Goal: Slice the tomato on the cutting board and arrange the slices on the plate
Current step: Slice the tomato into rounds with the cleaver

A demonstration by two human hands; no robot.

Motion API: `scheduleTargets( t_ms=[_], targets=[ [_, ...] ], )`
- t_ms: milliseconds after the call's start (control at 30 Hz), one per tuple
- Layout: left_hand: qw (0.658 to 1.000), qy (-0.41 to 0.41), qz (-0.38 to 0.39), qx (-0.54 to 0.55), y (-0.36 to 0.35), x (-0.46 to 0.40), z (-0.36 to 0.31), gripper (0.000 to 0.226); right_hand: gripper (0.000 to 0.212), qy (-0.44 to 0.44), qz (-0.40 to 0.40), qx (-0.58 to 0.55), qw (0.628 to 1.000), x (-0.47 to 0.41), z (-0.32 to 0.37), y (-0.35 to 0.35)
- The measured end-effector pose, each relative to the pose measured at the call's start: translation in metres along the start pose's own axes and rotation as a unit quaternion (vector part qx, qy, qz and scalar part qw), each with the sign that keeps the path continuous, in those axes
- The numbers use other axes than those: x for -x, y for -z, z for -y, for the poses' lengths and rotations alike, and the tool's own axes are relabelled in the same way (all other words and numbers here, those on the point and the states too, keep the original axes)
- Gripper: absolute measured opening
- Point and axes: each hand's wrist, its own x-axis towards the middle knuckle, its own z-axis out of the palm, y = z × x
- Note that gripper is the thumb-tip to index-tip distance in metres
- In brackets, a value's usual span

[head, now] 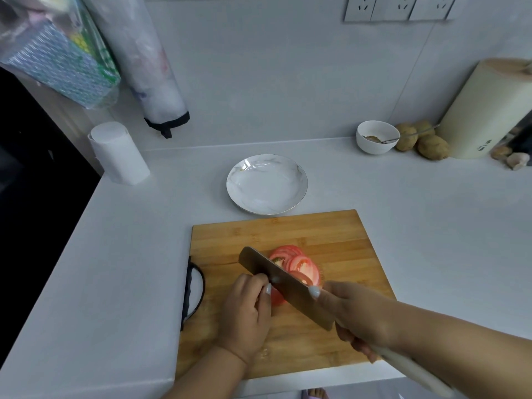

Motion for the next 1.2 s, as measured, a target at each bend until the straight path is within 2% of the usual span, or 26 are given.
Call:
scheduleTargets(
  t_ms=[200,300,500,700,800,967,1200],
  targets=[
    [1.0,-0.007,0.009,0.005,0.001,0.001,0.0,0.011,0.05,0.039,-0.027,0.054,0.997,-0.023,0.023,-0.017],
    [1.0,-0.023,0.012,0.016,0.003,0.001,-0.002,0.017,0.051,0.071,-0.056,0.082,0.993,-0.036,0.03,-0.027],
    [0.996,-0.08,0.048,0.008,0.007,0.011,0.0,0.019,0.056,0.073,-0.054,0.06,0.994,-0.038,0.027,-0.028],
    [0.998,-0.059,0.027,-0.006,0.005,0.013,0.004,0.023,0.058,0.064,-0.048,0.038,0.996,-0.034,0.028,-0.025],
    [0.999,-0.034,0.014,-0.021,0.005,0.011,0.003,0.016,0.056,0.06,-0.041,0.032,0.997,-0.032,0.029,-0.024],
    [0.999,-0.012,0.011,-0.045,0.005,0.008,0.001,0.021,0.044,0.052,-0.042,0.01,0.998,-0.017,0.031,-0.015],
    [0.999,0.02,0.005,-0.043,0.001,0.008,0.001,0.015,0.049,0.05,-0.034,-0.01,0.998,0.012,0.021,-0.003]
  ],
)
